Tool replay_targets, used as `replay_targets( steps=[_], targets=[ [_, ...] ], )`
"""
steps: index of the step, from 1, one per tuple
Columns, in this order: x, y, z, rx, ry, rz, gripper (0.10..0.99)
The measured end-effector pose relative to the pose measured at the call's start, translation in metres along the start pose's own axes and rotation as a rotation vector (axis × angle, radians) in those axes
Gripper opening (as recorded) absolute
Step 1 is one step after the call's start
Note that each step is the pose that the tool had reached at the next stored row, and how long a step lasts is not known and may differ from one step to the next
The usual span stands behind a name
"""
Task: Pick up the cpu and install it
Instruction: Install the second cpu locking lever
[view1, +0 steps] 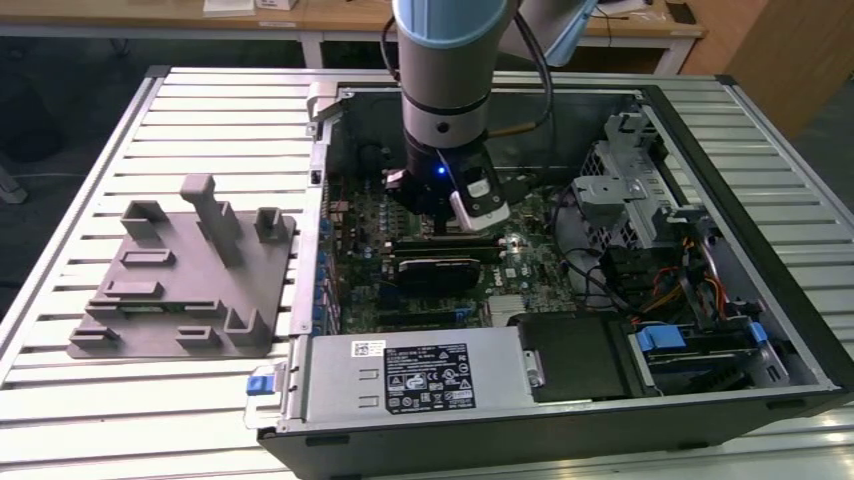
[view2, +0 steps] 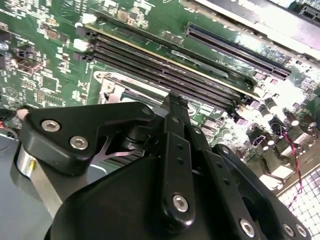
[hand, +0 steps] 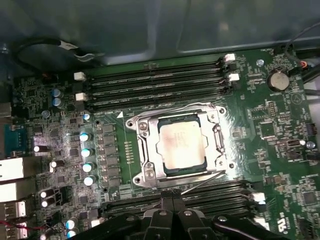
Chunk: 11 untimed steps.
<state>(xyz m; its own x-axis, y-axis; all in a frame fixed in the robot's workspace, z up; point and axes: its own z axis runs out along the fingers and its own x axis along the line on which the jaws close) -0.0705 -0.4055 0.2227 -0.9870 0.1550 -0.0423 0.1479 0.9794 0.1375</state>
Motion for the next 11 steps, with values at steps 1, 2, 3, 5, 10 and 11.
replay_targets(
  steps=[1,2,3,5,10,11],
  targets=[
    [0.0007,-0.0009,0.0008,-0.003,0.0005,0.0,0.106],
    [0.0014,-0.0018,0.0016,-0.005,0.0009,0.0,0.106],
    [0.003,-0.0035,0.0032,-0.013,0.0019,0.001,0.106],
    [0.0048,-0.0046,0.0043,-0.024,0.0036,0.002,0.106],
    [0.0088,-0.0067,0.007,-0.054,0.0082,0.003,0.106],
    [0.0096,-0.0073,0.0079,-0.059,0.0089,0.004,0.106]
  ],
)
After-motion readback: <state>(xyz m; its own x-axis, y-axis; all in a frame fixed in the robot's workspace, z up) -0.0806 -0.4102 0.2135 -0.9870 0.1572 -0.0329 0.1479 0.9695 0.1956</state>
